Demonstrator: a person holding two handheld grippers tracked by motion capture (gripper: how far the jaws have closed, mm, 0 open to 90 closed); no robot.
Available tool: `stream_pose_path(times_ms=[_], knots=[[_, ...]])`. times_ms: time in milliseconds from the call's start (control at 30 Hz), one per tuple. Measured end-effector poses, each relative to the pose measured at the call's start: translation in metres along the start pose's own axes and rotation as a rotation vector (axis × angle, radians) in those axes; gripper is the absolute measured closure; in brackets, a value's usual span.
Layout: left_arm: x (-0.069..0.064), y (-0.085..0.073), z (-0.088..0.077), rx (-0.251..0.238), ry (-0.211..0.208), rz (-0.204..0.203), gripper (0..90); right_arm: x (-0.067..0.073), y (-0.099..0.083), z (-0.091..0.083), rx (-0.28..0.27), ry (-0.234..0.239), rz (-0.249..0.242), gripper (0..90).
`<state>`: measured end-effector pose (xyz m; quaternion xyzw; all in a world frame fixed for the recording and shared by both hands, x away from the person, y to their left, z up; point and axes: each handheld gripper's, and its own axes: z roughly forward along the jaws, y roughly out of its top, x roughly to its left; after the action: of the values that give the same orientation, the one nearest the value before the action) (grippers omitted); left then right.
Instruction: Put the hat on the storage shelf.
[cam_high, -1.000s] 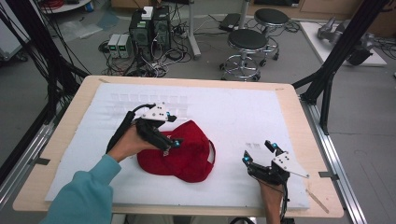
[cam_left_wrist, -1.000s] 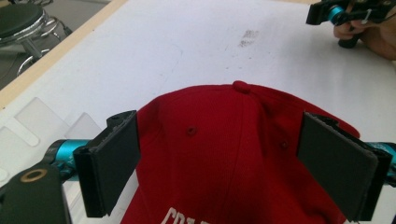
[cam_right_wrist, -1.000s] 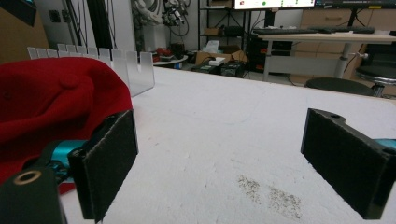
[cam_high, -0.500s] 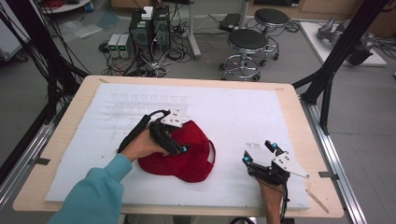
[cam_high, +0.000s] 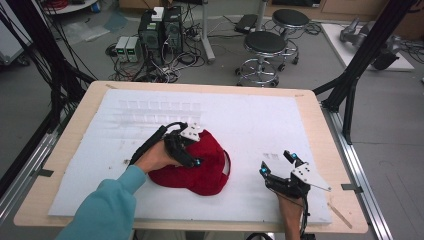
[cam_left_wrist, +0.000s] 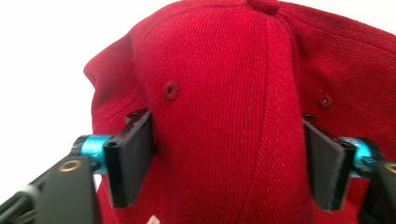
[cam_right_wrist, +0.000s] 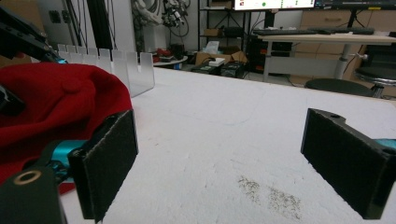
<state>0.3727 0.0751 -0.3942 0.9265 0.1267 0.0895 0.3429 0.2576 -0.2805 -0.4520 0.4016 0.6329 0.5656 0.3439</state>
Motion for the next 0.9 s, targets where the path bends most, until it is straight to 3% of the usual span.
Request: stream_pose_path(times_ms=[233, 333, 633, 700, 733, 900], knots=[[-0.001, 0.001, 0.0, 0.026, 0.011, -0.009, 38.2, 0.0, 0.0, 0.0, -0.001, -0.002, -0.001, 9.9], [-0.002, 0.001, -0.002, 0.037, 0.017, -0.006, 50.1, 0.0, 0.0, 0.0, -0.002, -0.004, 0.0, 9.9], [-0.002, 0.001, -0.011, 0.041, 0.032, -0.024, 71.3, 0.0, 0.0, 0.0, -0.001, -0.003, -0.001, 9.9], [-0.001, 0.001, -0.015, 0.022, 0.031, -0.041, 75.1, 0.0, 0.0, 0.0, -0.002, -0.005, -0.002, 9.9], [0.001, 0.0, -0.019, -0.014, 0.025, -0.074, 76.9, 0.0, 0.0, 0.0, -0.001, -0.003, -0.003, 9.9], [0.003, -0.002, -0.027, -0.063, 0.03, -0.119, 80.7, 0.0, 0.0, 0.0, -0.003, -0.003, -0.013, 9.9]])
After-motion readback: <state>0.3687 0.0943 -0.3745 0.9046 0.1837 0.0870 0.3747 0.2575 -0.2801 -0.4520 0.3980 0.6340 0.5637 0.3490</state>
